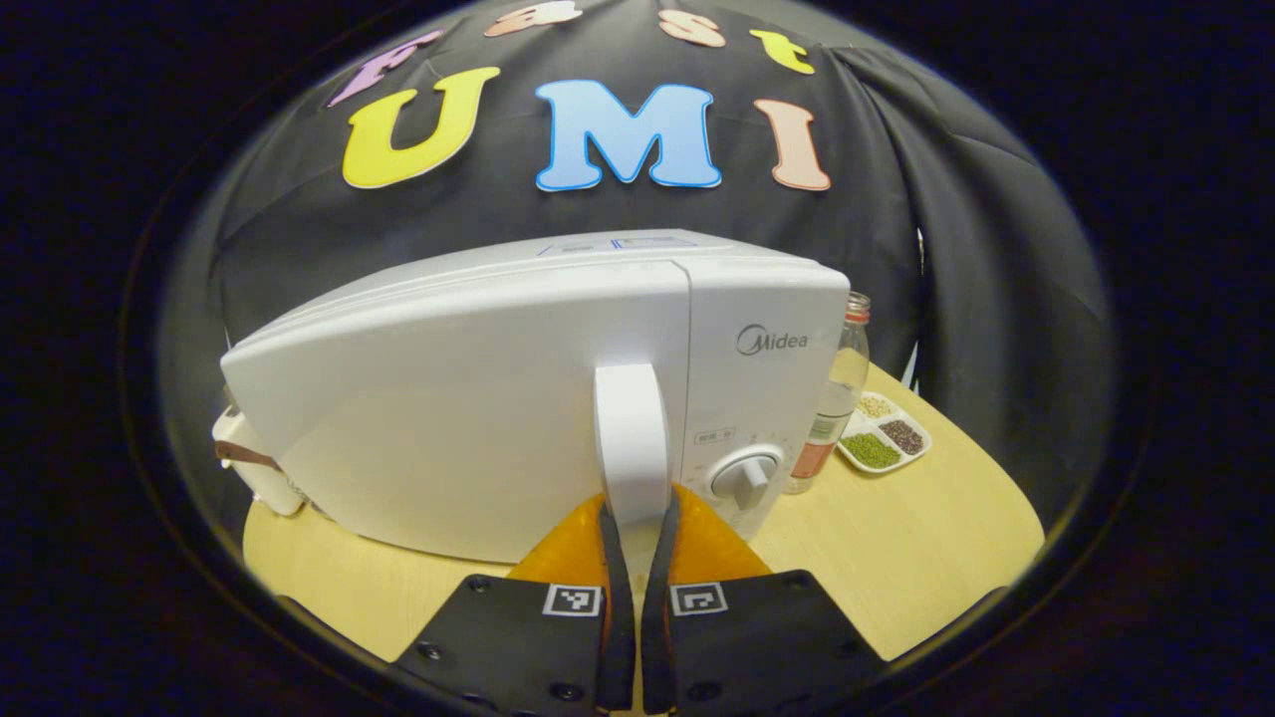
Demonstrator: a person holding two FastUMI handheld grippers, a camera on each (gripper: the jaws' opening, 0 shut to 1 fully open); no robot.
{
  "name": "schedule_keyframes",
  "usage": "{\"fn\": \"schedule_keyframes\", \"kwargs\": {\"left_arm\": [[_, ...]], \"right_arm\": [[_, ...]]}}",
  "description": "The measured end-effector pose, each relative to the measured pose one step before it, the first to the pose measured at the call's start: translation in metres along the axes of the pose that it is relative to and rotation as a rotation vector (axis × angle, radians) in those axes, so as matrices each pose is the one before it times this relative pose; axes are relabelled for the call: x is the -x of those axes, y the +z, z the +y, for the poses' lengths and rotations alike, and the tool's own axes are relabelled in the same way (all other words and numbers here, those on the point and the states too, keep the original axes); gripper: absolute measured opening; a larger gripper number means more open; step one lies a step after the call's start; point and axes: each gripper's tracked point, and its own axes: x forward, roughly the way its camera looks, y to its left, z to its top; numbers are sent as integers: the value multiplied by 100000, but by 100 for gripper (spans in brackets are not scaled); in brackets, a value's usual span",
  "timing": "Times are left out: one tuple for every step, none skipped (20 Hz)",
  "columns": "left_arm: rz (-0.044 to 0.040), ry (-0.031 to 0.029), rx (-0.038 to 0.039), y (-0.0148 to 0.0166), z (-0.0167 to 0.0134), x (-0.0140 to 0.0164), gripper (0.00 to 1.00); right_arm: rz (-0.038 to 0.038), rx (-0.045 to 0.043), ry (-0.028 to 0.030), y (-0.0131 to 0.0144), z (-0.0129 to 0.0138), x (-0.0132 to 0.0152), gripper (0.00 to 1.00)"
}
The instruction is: Open the microwave oven with the left hand, put the food in, and close the microwave oven.
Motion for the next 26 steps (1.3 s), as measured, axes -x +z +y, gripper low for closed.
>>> {"fn": "schedule_keyframes", "kwargs": {"left_arm": [[-140, -396, -660, 51, -47, 109, 10], [1185, 149, -118, -597, 12, 456, 10], [-1264, 244, -667, -631, -44, 1146, 11], [-2291, 402, -2249, -689, 201, 1743, 11], [-1295, 350, -1005, -955, 378, 1928, 11], [-365, 1253, 913, -1137, 499, 2267, 11], [636, 1423, 1467, -1052, 668, 2054, 10], [1052, 1896, 1104, -1023, 977, 1708, 11], [1806, 2851, 1021, -964, 1073, 1707, 10], [2408, 3191, 1944, -1122, 1343, 1414, 11], [1555, 2496, 1912, -770, 1140, 1234, 9], [1481, 2932, 973, -715, 1015, 1177, 9], [1887, 3624, -391, -695, 1295, 906, 8], [1886, 3445, -210, -744, 1446, 851, 8], [1600, 2422, 2291, -507, 1360, 526, 8], [866, 680, 1404, -471, 832, 469, 10], [1236, 1542, 244, -507, 1029, 411, 11], [962, 835, -397, -391, 962, 326, 8], [-230, -310, 285, -264, 743, 365, 10], [-466, -113, 544, -204, 966, 162, 8], [-225, 112, 562, -339, 956, 260, 8], [-442, -263, 696, -209, 1129, 160, 10], [-328, -864, 760, -360, 999, 276, 8], [-387, -1155, 606, -185, 1030, 192, 8], [-74, -982, 238, -455, 1011, 351, 8], [-999, -1448, 92, -124, 960, 203, 8]], "right_arm": [[412, -393, 376, -161, -118, 212, 96], [829, -671, 820, -510, -78, 298, 96], [699, -694, 559, -351, -154, 198, 96], [375, -1173, 605, -338, -240, 121, 96], [665, -1245, 1180, -325, -47, 121, 96], [1018, -1425, 1636, -581, 39, 254, 96], [132, -1443, 2278, -166, 47, 209, 96], [-254, -981, 2871, -150, 118, 115, 96], [129, -202, 3003, -43, 108, 5, 96], [779, 392, 2719, -374, -153, 54, 96], [-805, 154, 2726, 41, -66, 47, 96], [-667, 189, 2306, -138, -83, -122, 96], [1360, -154, 2572, -763, 146, -221, 96], [2721, -1004, 3220, -1396, 459, -133, 96], [2278, -1538, 3183, -917, 425, -130, 97], [1882, -862, 2506, -796, 406, -295, 98], [1742, 828, 2246, -607, 485, -272, 98], [1347, 2096, 1475, -604, 533, -329, 98], [2665, 1427, 905, -778, 485, -314, 98], [1625, -291, 643, -652, 638, -272, 98], [1674, -1177, 1659, -411, 1197, -237, 98], [1404, -421, 1407, -663, 1404, -497, 98], [2598, 69, 1156, -814, 1285, -669, 98], [3606, -270, 274, -1249, 1298, -698, 98], [2469, -345, -364, -745, 805, -488, 98], [1963, -1002, -344, -820, 988, -769, 98]]}}
